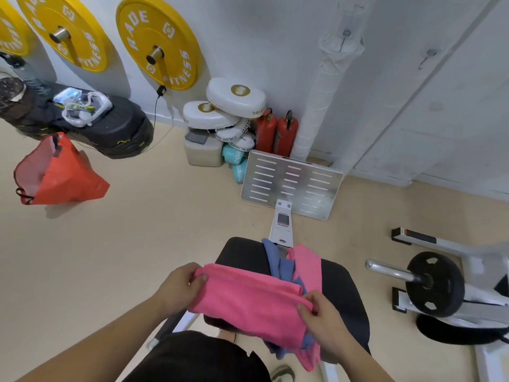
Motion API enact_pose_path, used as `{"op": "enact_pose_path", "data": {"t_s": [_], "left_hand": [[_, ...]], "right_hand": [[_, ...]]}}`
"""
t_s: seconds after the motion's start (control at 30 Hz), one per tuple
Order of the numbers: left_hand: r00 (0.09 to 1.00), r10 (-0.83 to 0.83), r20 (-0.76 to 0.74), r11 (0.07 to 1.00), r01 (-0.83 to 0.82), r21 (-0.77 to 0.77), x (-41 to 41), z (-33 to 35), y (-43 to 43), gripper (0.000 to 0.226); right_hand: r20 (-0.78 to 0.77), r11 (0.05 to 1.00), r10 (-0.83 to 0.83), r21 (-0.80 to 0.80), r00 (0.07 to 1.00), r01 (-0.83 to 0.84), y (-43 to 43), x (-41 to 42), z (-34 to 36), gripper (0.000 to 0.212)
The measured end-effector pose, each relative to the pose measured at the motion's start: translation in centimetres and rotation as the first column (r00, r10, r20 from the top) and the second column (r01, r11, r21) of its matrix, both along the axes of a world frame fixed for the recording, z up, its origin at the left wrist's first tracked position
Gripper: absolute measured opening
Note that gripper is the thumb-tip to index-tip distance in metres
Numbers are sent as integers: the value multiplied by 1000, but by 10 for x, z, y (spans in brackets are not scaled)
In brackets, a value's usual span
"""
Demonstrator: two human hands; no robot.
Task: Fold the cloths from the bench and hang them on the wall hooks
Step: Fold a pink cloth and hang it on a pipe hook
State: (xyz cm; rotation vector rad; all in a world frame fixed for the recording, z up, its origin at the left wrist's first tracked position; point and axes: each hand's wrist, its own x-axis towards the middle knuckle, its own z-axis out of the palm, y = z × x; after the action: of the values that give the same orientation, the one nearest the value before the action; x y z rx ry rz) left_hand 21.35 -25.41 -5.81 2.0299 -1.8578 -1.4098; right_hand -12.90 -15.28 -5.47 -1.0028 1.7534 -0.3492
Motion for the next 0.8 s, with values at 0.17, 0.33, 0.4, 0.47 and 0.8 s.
{"op": "enact_pose_path", "data": {"t_s": [0.17, 0.33, 0.4, 0.47, 0.8], "left_hand": [[996, -17, 84, 996, 10, 87, -6, -24, -35, 21], [989, -42, 144, 973, 8, 230, -3, -43, -47, 9], [995, 37, 97, 959, -63, 276, -3, -44, -49, 23], [990, 140, 33, 926, -143, 348, -3, -41, -50, 35], [980, 194, 34, 913, -193, 359, -7, -31, -44, 14]], "right_hand": [[-121, 1000, 13, 24, 993, -10, -41, 5, -19, 22], [-274, 988, 134, 109, 952, -108, -61, 10, -39, 12], [-321, 970, 222, 165, 921, -177, -66, 13, -47, 11], [-348, 928, 358, 238, 867, -287, -69, 16, -53, 32], [-312, 816, 562, 363, 766, -450, -83, 26, -54, 16]]}}
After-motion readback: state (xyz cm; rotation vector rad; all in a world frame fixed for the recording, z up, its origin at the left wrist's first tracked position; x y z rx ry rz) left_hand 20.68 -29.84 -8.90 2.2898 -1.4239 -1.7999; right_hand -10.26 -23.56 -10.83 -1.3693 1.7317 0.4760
